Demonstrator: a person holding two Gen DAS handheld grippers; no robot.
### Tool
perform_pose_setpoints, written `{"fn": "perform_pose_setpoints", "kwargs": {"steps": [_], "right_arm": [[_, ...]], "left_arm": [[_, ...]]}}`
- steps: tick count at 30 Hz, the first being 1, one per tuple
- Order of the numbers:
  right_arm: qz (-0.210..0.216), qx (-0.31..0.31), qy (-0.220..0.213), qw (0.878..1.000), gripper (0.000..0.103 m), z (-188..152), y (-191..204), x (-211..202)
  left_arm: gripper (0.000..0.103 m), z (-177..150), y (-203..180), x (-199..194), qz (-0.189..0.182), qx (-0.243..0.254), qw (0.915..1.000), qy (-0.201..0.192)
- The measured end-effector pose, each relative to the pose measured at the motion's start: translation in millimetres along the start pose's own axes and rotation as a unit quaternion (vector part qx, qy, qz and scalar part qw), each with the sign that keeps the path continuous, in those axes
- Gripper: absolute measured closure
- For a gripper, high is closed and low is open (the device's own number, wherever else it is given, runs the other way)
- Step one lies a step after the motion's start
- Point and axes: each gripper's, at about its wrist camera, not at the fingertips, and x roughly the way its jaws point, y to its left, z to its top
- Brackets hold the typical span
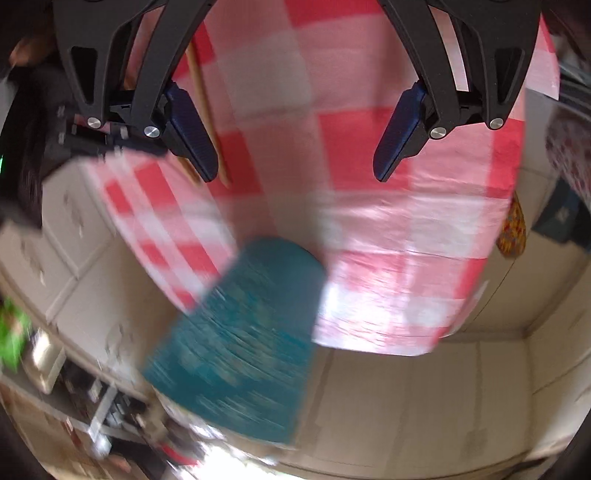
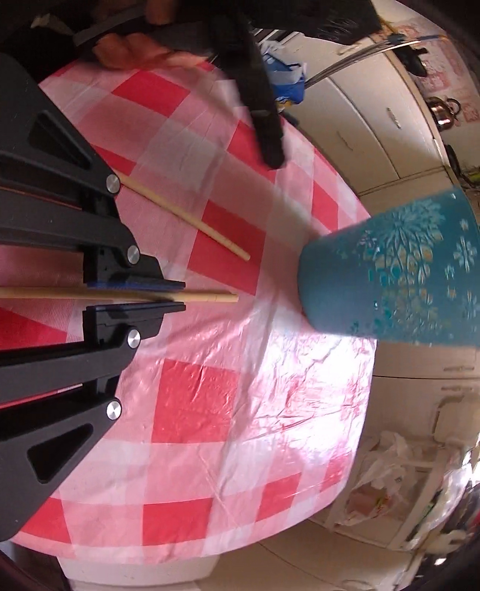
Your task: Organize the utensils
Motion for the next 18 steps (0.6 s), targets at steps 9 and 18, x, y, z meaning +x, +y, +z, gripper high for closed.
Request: {"fn": "perform_pose_setpoints", "kwargs": {"steps": [9, 18], "right_arm": [[-0.006, -0.008, -0.002, 1.000, 0.097, 0, -1, -2], [0.001, -0.007, -0.005, 1.000, 0.097, -1, -2, -1]], "left_arm": [[0.029, -10, -61, 30, 0.076, 0.098, 0.9901, 0.067], [0.098, -9, -71, 30, 0.020, 0.171, 0.9808, 0.092]]}}
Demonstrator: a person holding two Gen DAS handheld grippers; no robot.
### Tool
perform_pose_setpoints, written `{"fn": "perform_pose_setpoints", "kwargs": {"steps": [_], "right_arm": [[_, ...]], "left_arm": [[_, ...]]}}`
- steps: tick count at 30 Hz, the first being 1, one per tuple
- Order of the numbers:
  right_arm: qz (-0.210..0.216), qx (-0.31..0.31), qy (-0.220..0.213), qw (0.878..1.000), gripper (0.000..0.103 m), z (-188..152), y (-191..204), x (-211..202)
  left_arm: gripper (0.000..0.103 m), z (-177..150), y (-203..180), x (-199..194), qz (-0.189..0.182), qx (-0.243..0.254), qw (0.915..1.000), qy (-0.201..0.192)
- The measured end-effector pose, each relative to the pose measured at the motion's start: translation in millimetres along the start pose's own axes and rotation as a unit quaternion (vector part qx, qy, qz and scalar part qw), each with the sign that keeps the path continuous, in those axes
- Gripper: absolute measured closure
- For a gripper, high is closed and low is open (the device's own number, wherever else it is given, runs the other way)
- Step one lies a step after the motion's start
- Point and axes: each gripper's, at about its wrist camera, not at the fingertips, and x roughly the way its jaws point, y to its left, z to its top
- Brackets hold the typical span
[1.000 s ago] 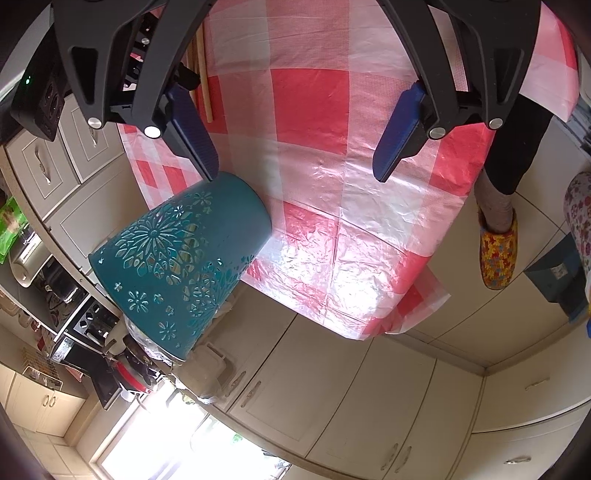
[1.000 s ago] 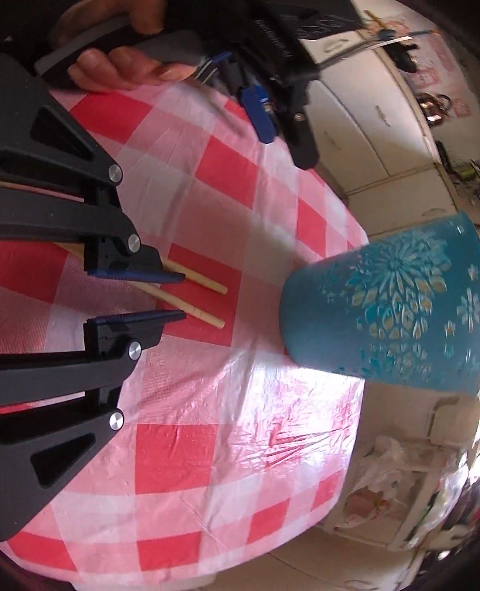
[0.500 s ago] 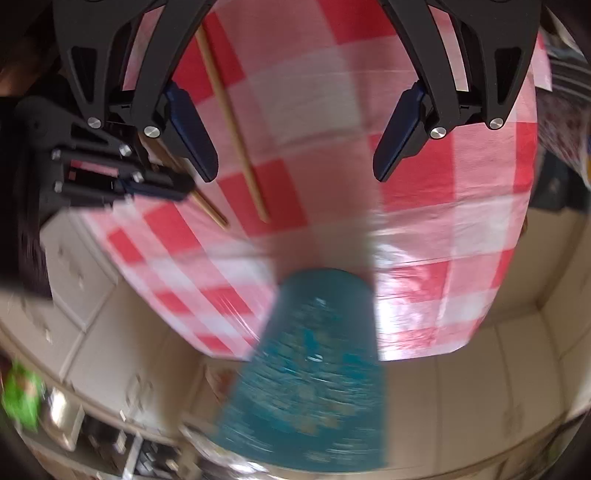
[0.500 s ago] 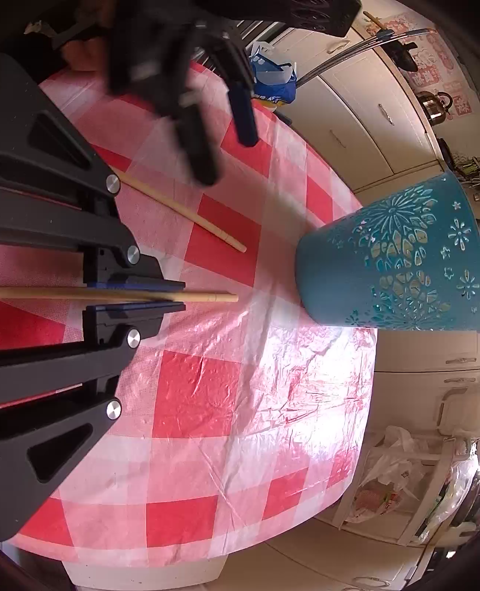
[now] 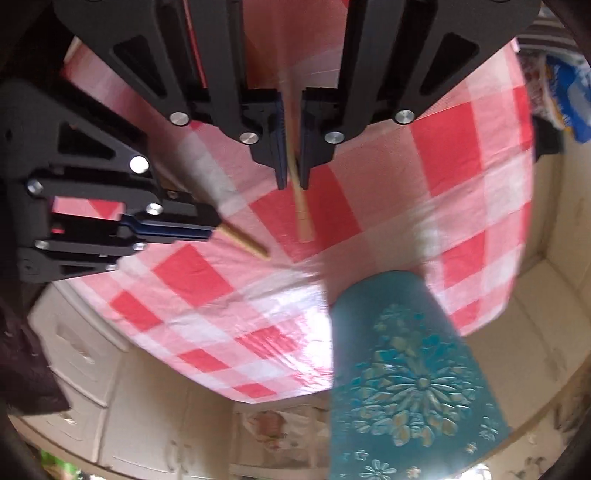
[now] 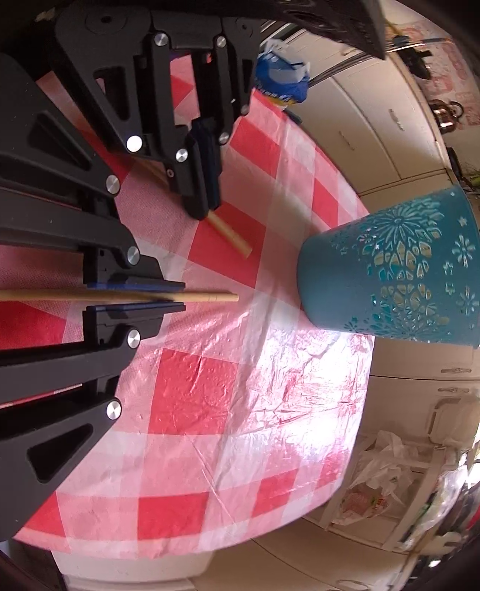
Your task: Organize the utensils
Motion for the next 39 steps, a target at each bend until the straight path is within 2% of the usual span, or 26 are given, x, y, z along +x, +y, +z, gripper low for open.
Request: {"fn": "perform_pose_setpoints", "kwargs": {"steps": [3, 5, 6, 8, 10, 11, 12, 14, 15, 16, 19, 22, 23, 24, 27, 28, 33, 34, 36, 39], "right_arm": [[0.021, 0.025, 0.002, 0.999, 0.097, 1, -8, 0], [0.014, 0.014, 0.003, 1.000, 0.097, 1, -4, 1], [0.005, 0.002, 0.003, 1.000, 0.097, 1, -1, 1], [-0.013, -0.022, 0.001, 1.000, 0.097, 1, 7, 1], [-0.016, -0.020, -0.001, 1.000, 0.097, 1, 7, 1], [-0.013, -0.011, -0.002, 1.000, 0.097, 0, 4, 0], [-0.006, 0.003, -0.004, 1.000, 0.097, 0, 0, 0], [0.037, 0.055, -0.009, 0.998, 0.097, 0, -15, -3], [0.062, 0.084, -0.016, 0.994, 0.097, 0, -23, -5], [0.088, 0.114, -0.025, 0.989, 0.097, 0, -32, -8], [0.145, 0.183, -0.054, 0.971, 0.097, -2, -52, -15], [0.181, 0.216, -0.074, 0.957, 0.097, -3, -59, -20], [0.185, 0.217, -0.078, 0.955, 0.097, -3, -59, -21], [0.187, 0.217, -0.083, 0.954, 0.097, -3, -58, -22], [0.193, 0.219, -0.091, 0.952, 0.097, -2, -60, -25], [0.195, 0.221, -0.093, 0.951, 0.097, -2, -61, -26], [0.199, 0.234, -0.100, 0.946, 0.097, -2, -67, -29], [0.199, 0.235, -0.103, 0.946, 0.097, -2, -69, -30], [0.197, 0.235, -0.110, 0.945, 0.097, -1, -68, -31], [0.191, 0.230, -0.121, 0.947, 0.097, 2, -68, -36]], "left_arm": [[0.097, 6, 14, 1, -0.037, -0.013, 0.9990, 0.022], [0.097, 10, 20, 3, -0.040, -0.015, 0.9981, 0.043], [0.097, 12, 19, 4, -0.037, -0.009, 0.9980, 0.050], [0.096, 11, 9, 4, -0.006, 0.023, 0.9984, 0.051], [0.098, 9, -3, 2, 0.021, 0.053, 0.9974, 0.044], [0.098, 9, -4, 0, 0.019, 0.054, 0.9975, 0.042], [0.098, 9, -1, -4, 0.011, 0.044, 0.9984, 0.033], [0.099, 10, 14, -27, -0.012, -0.002, 0.9999, -0.006], [0.099, 12, 22, -42, -0.035, -0.024, 0.9985, -0.034], [0.099, 15, 35, -65, -0.063, -0.049, 0.9939, -0.077], [0.099, 30, 58, -118, -0.090, -0.072, 0.9772, -0.178], [0.099, 64, 77, -158, -0.066, -0.086, 0.9597, -0.259], [0.099, 70, 81, -164, -0.060, -0.090, 0.9551, -0.276], [0.099, 84, 89, -171, -0.054, -0.102, 0.9463, -0.302], [0.099, 111, 106, -176, -0.041, -0.140, 0.9291, -0.340], [0.099, 126, 113, -174, -0.034, -0.157, 0.9210, -0.355], [0.098, 174, 125, -162, 0.021, -0.190, 0.8935, -0.406], [0.098, 180, 125, -157, 0.038, -0.189, 0.8902, -0.413], [0.098, 190, 123, -145, 0.057, -0.186, 0.8901, -0.412], [0.098, 191, 121, -109, 0.063, -0.186, 0.9063, -0.374]]}}
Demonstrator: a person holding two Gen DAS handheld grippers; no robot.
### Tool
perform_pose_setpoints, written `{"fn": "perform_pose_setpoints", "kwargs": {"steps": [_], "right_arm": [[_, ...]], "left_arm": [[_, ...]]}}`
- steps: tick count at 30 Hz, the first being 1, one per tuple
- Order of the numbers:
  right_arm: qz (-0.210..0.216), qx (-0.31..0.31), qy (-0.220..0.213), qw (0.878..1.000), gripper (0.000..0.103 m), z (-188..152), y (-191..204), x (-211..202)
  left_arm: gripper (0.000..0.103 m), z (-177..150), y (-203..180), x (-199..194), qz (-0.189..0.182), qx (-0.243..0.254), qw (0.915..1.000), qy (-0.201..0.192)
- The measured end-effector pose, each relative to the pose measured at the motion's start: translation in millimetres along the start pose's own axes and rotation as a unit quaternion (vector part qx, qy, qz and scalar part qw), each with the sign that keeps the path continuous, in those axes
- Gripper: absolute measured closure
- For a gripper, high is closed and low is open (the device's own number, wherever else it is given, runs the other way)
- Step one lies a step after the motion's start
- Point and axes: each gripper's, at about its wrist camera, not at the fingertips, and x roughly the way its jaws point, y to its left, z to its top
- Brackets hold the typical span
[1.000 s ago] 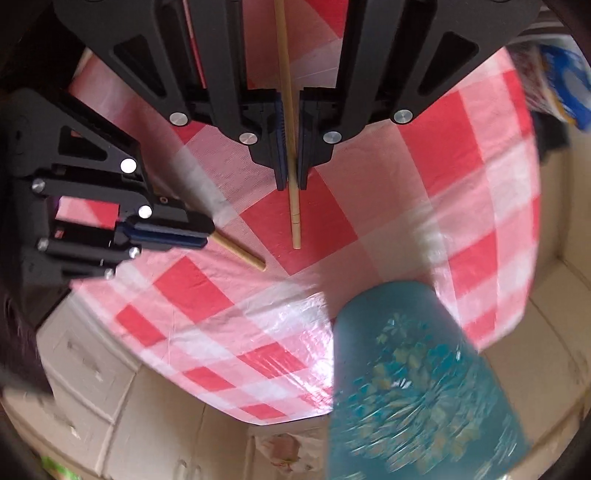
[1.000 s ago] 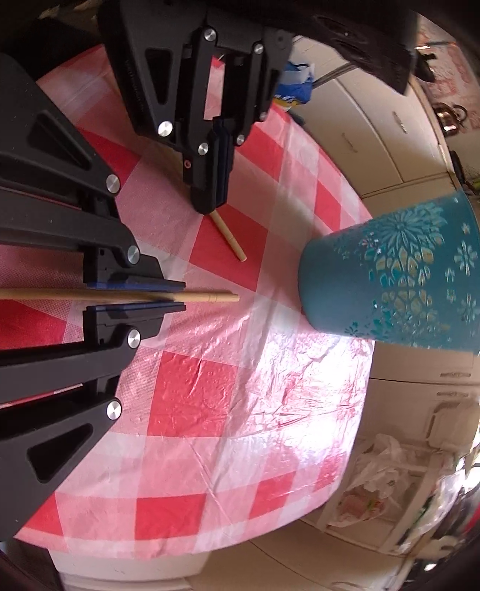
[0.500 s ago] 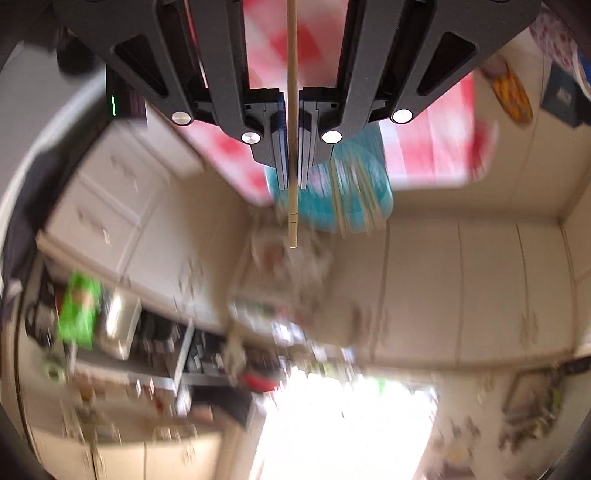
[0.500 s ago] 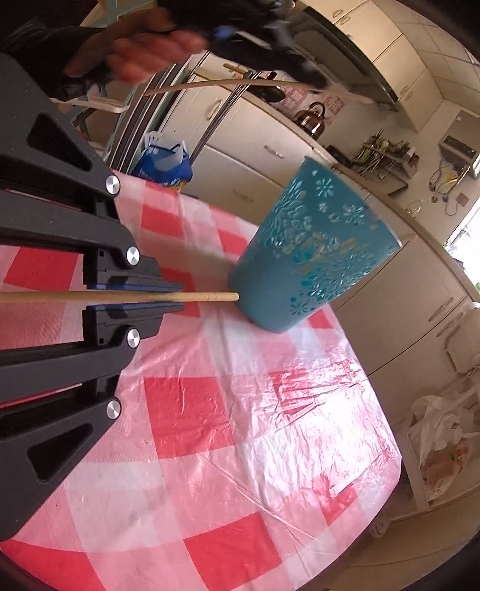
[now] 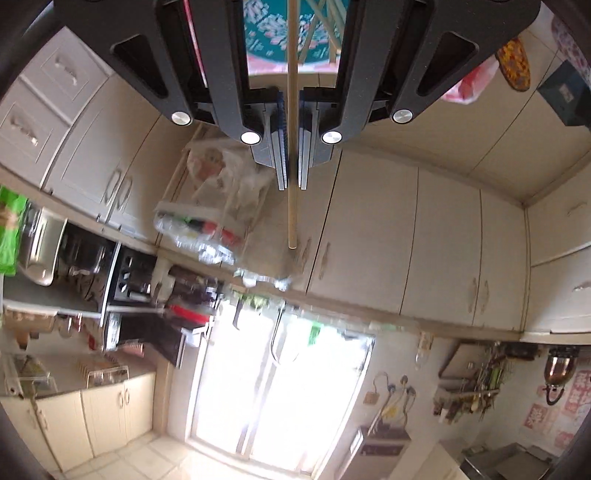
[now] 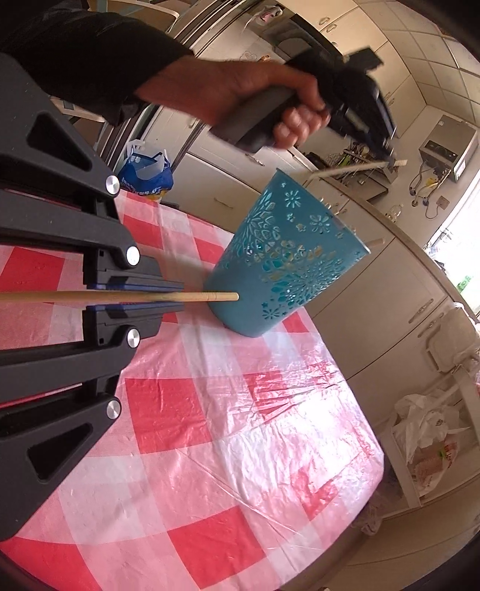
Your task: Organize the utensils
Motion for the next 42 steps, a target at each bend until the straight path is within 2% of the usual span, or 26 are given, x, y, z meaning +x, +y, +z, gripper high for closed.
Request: {"fn": "perform_pose_setpoints", "kwargs": {"steps": [5, 8, 9, 10, 11, 12, 13, 15, 18, 21, 23, 25, 29, 32, 34, 37, 40, 42], "right_arm": [[0.003, 0.001, -0.023, 1.000, 0.097, 5, 1, -9], [0.005, 0.003, -0.036, 0.999, 0.097, 7, 0, -14], [0.007, 0.005, -0.041, 0.999, 0.097, 7, 0, -15], [0.009, 0.006, -0.045, 0.999, 0.097, 8, -1, -17], [0.013, 0.007, -0.050, 0.999, 0.097, 9, -1, -19], [0.017, 0.007, -0.055, 0.998, 0.097, 11, 0, -22], [0.021, 0.006, -0.061, 0.998, 0.097, 12, 1, -24], [0.033, 0.006, -0.075, 0.997, 0.097, 17, 6, -29], [0.060, 0.005, -0.105, 0.993, 0.097, 32, 21, -39], [0.085, 0.005, -0.137, 0.987, 0.097, 62, 41, -40], [0.093, -0.003, -0.155, 0.984, 0.097, 85, 60, -36], [0.099, -0.024, -0.178, 0.979, 0.097, 114, 85, -28], [0.087, -0.062, -0.224, 0.969, 0.097, 161, 127, -3], [0.047, -0.075, -0.249, 0.965, 0.097, 182, 142, 28], [0.014, -0.080, -0.250, 0.965, 0.097, 188, 144, 48], [-0.039, -0.088, -0.220, 0.971, 0.097, 187, 141, 79], [-0.067, -0.108, -0.195, 0.973, 0.096, 176, 140, 87], [-0.070, -0.113, -0.171, 0.976, 0.092, 167, 138, 88]], "left_arm": [[0.098, -43, 10, -4, 0.007, 0.010, 0.9992, 0.039], [0.091, -61, 13, -18, 0.004, 0.030, 0.9981, 0.054], [0.082, -66, 14, -26, 0.003, 0.035, 0.9979, 0.055], [0.068, -73, 18, -40, 0.005, 0.038, 0.9979, 0.051], [0.061, -77, 22, -52, 0.010, 0.037, 0.9982, 0.046], [0.047, -84, 29, -67, 0.020, 0.029, 0.9986, 0.039], [0.038, -89, 35, -77, 0.026, 0.022, 0.9988, 0.035], [0.033, -110, 55, -103, 0.040, -0.001, 0.9985, 0.036], [0.032, -140, 80, -121, 0.052, -0.032, 0.9962, 0.061], [0.032, -173, 111, -127, 0.059, -0.088, 0.9893, 0.101], [0.032, -186, 125, -127, 0.061, -0.118, 0.9844, 0.116], [0.032, -188, 134, -129, 0.057, -0.141, 0.9820, 0.112], [0.029, -195, 139, -128, 0.042, -0.154, 0.9807, 0.113], [0.028, -196, 140, -125, 0.034, -0.159, 0.9798, 0.116], [0.028, -198, 142, -123, 0.029, -0.163, 0.9789, 0.119], [0.028, -196, 142, -123, 0.021, -0.168, 0.9786, 0.117], [0.027, -197, 143, -124, 0.018, -0.172, 0.9783, 0.114], [0.027, -197, 143, -124, 0.018, -0.173, 0.9782, 0.114]]}}
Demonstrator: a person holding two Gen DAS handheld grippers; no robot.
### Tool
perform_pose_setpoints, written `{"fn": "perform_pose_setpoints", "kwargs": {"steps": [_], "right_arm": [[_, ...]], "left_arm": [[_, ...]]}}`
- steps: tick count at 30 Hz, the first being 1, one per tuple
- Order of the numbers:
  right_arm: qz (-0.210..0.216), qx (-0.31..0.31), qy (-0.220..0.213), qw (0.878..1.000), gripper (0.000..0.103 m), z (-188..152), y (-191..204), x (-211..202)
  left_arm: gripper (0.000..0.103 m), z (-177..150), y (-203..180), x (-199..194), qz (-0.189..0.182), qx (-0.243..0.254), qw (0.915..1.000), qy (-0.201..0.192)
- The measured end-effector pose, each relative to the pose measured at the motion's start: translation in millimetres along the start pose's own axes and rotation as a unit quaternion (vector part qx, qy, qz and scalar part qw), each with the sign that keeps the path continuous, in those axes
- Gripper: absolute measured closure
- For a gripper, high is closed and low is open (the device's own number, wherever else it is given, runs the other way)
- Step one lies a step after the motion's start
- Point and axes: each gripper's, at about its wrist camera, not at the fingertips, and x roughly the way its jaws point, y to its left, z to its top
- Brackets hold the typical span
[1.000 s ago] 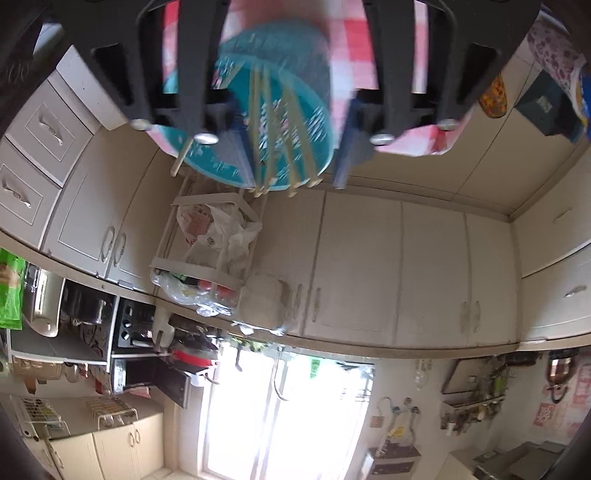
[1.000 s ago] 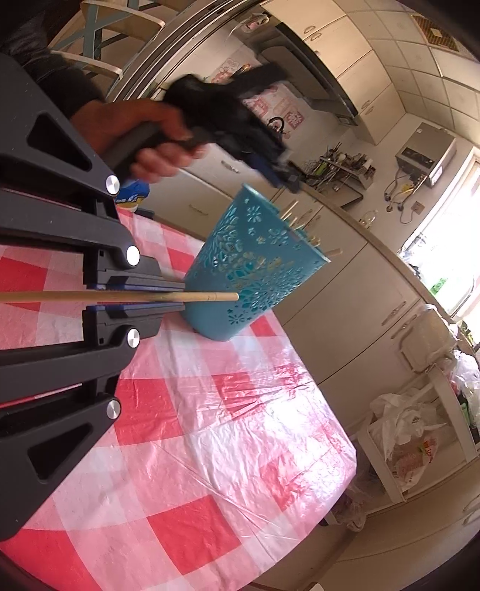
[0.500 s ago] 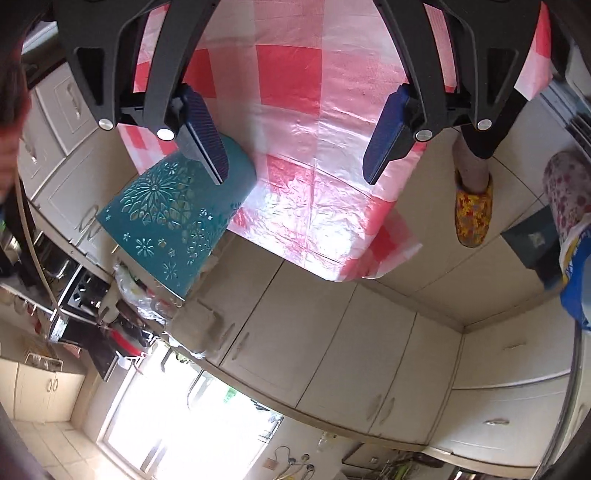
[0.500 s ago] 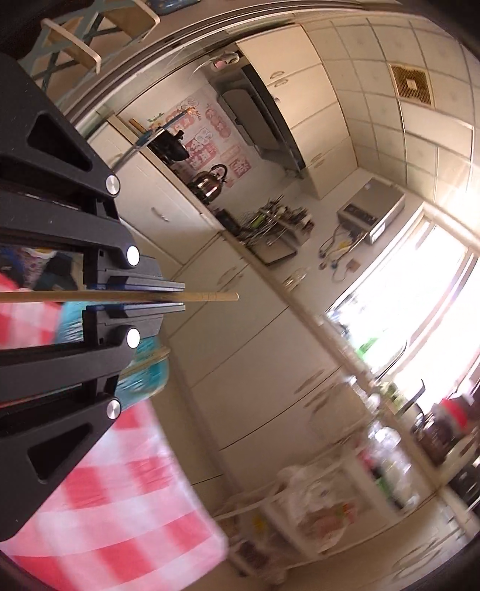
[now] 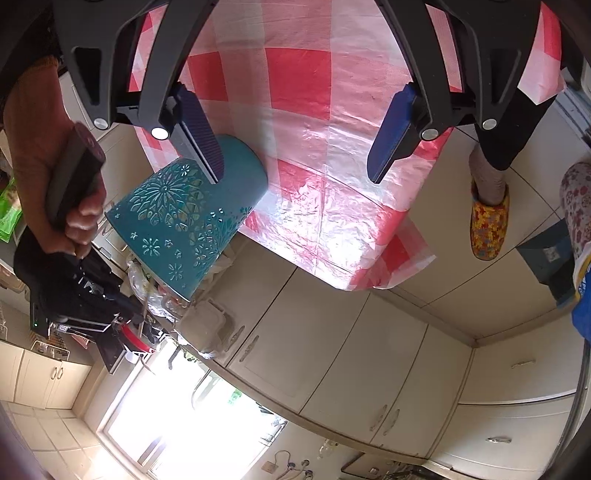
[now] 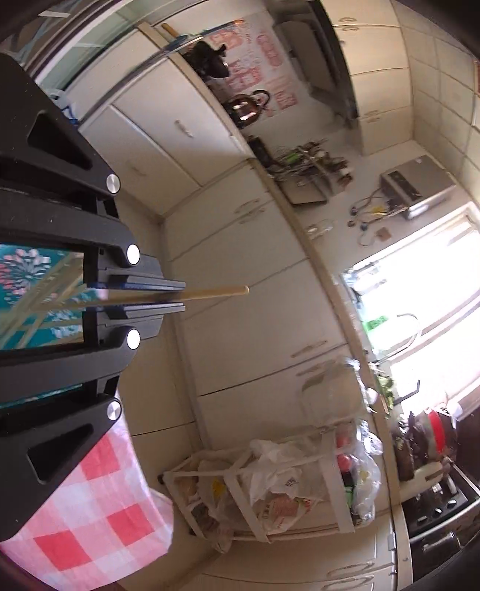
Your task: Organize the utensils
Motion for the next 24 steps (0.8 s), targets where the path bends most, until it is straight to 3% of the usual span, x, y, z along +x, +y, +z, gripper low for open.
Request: {"fn": "perform_pose_setpoints", "kwargs": {"steps": [4, 6, 8, 10, 14, 19, 22, 24], "right_arm": [[0.001, -0.023, 0.013, 1.000, 0.082, -15, 9, -27], [0.011, -0.027, 0.017, 0.999, 0.069, -28, 12, -59], [0.014, -0.040, 0.027, 0.999, 0.049, -46, 15, -92], [0.001, -0.055, 0.044, 0.998, 0.039, -71, 14, -126], [-0.032, -0.061, 0.101, 0.993, 0.029, -130, 12, -183], [-0.085, 0.002, 0.156, 0.984, 0.019, -187, 8, -253], [-0.100, 0.005, 0.141, 0.985, 0.008, -198, 20, -292], [-0.111, -0.019, 0.116, 0.987, 0.007, -203, 37, -325]], "left_arm": [[0.024, 0, -3, 1, 0.013, 0.004, 0.9999, 0.004], [0.023, 1, -8, -2, 0.031, 0.019, 0.9993, 0.008], [0.022, -2, -16, -12, 0.055, 0.035, 0.9977, 0.017], [0.018, -5, -25, -28, 0.063, 0.050, 0.9964, 0.026], [0.011, -12, -54, -73, 0.088, 0.110, 0.9897, 0.026], [0.008, -26, -90, -137, 0.121, 0.164, 0.9784, 0.033], [0.008, -37, -111, -181, 0.150, 0.192, 0.9694, 0.027], [0.008, -42, -124, -206, 0.162, 0.216, 0.9628, 0.023]]}}
